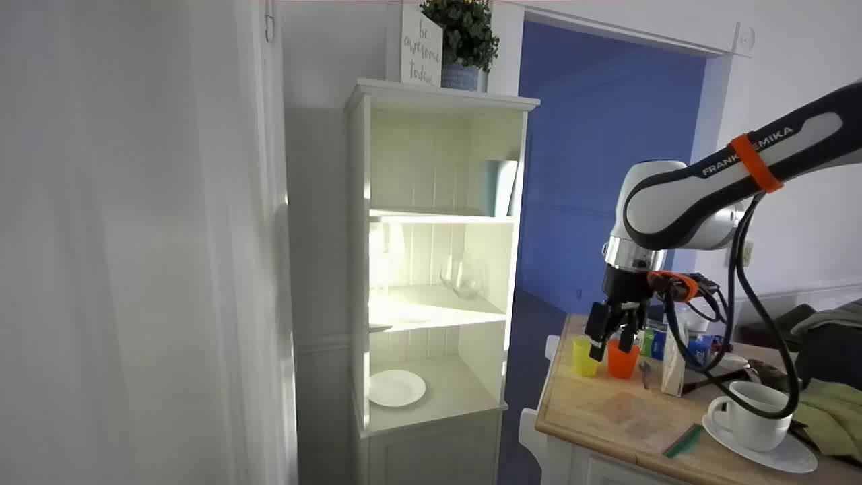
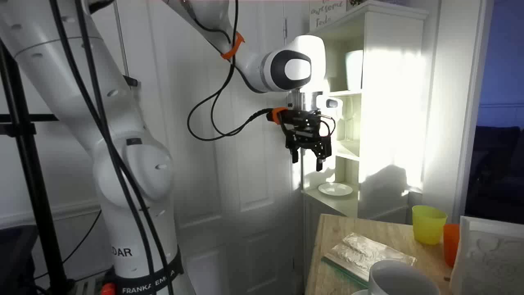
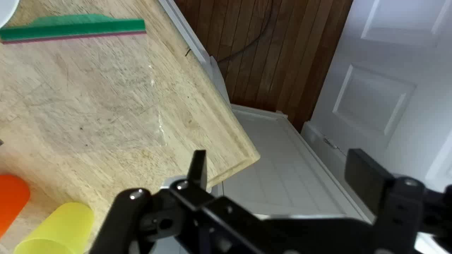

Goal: Pick up tissue and out it on the cup

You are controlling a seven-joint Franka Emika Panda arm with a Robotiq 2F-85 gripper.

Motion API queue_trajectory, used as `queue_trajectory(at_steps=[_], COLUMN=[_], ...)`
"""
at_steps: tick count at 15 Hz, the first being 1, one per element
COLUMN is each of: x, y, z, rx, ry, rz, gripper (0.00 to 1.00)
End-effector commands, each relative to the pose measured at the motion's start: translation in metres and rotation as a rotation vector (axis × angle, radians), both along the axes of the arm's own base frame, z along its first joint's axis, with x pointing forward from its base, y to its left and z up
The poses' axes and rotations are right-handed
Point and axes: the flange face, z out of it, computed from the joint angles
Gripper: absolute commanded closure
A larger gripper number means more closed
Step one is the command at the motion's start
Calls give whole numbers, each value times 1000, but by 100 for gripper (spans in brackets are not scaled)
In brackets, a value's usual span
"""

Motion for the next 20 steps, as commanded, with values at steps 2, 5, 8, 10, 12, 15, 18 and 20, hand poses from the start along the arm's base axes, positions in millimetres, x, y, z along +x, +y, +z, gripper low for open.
queue_trajectory(at_steps=[2, 5, 8, 10, 12, 15, 18, 20], x=[0, 0, 13, 24, 29, 37, 50, 57], y=[0, 0, -17, -49, -91, -158, -215, -244], z=[0, 0, -8, -17, -25, -34, -32, -23], rx=[0, 0, 14, 20, 42, 75, 92, 112], ry=[1, 1, 43, 62, 91, 102, 85, 72], rz=[0, 0, -93, -214, -309, -464, -628, -734], gripper=[0, 0, 0, 0, 0, 0, 0, 0])
